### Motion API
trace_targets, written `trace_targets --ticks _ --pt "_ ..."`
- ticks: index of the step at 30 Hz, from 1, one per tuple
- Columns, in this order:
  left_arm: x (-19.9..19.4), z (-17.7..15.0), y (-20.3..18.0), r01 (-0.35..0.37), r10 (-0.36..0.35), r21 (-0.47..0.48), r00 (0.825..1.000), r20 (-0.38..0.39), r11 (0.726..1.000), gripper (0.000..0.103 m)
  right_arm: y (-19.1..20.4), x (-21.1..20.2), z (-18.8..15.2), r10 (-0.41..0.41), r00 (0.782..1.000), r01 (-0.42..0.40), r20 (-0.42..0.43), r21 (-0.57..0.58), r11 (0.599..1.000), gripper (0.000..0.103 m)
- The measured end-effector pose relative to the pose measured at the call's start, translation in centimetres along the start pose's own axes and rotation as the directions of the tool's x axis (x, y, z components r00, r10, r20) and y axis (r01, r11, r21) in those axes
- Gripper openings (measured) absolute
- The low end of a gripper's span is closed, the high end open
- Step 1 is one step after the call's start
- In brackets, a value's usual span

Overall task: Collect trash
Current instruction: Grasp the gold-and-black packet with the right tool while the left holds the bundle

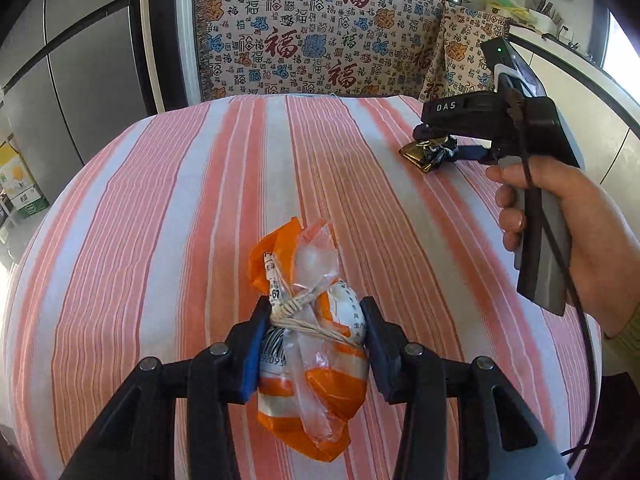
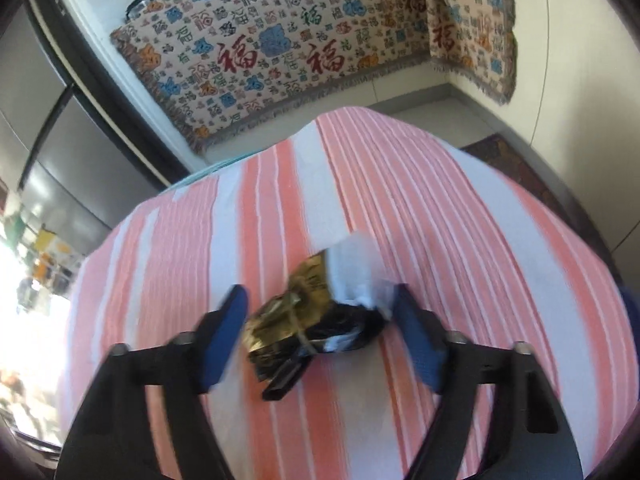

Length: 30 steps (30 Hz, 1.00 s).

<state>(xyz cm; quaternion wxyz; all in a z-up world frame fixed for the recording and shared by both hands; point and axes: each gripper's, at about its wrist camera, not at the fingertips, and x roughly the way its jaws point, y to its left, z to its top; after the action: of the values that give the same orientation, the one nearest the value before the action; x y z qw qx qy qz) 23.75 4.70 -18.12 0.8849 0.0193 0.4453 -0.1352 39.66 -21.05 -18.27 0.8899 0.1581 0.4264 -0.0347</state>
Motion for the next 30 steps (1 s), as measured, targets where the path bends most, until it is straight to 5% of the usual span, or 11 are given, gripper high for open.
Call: trace_targets --ticks 4,5,7,10,12,16,18,23,28,30 --pt "-0.7 -0.9 0.3 0.014 -0.014 -0.019 1.000 0.008 1.000 0.044 0.5 -2.3 -2.2 0.171 0.983 -0.180 -0.069 -0.161 0.970 0.048" --pt "-0.9 -1.2 0.3 0.012 -0.012 -0.022 1.000 0.008 1.000 0.044 0.9 -3.1 -2.8 0.223 0.968 -0.243 -0.114 -0.212 0.947 0.039" --pt "-1.2 -1.6 0.3 0.018 -0.018 -0.028 1.000 0.011 0.999 0.044 1.5 -5.9 -4.9 0.302 0.927 -0.364 -0.224 -0.333 0.870 0.039" --pt "-1.7 -2.4 0.1 0.028 -0.027 -0.033 1.000 0.015 0.999 0.044 1.8 -9.9 -7.7 0.290 0.902 -0.419 -0.321 -0.482 0.770 0.039" --pt "-1.5 -2.7 -0.1 0.023 -0.023 -0.033 1.000 0.014 0.999 0.045 1.5 -11.0 -9.1 0.249 0.902 -0.410 -0.354 -0.514 0.753 0.042" --pt "-1.5 -3.3 -0.5 0.002 -0.001 -0.030 1.000 0.020 1.000 0.051 -0.6 -11.5 -12.1 0.210 0.908 -0.374 -0.363 -0.475 0.796 0.061" --pt "-1.5 -3.6 -0.9 -0.006 0.006 -0.007 1.000 0.026 1.000 0.054 -1.9 -12.0 -13.3 0.202 0.920 -0.344 -0.336 -0.443 0.828 0.082" --pt "-1.6 -4.0 -0.9 -0.019 0.018 0.009 0.999 0.033 1.000 0.055 -4.0 -13.3 -15.1 0.232 0.941 -0.298 -0.246 -0.276 0.914 0.096" --pt "-1.5 -4.0 -1.2 -0.038 0.038 0.017 0.999 0.032 0.999 0.055 -1.2 -13.4 -16.3 0.220 0.957 -0.264 -0.189 -0.259 0.929 0.098" --pt "-1.3 -4.0 -1.5 -0.058 0.057 0.026 0.998 0.030 0.998 0.055 -0.1 -12.2 -16.4 0.157 0.974 -0.198 -0.165 -0.271 0.942 0.100"
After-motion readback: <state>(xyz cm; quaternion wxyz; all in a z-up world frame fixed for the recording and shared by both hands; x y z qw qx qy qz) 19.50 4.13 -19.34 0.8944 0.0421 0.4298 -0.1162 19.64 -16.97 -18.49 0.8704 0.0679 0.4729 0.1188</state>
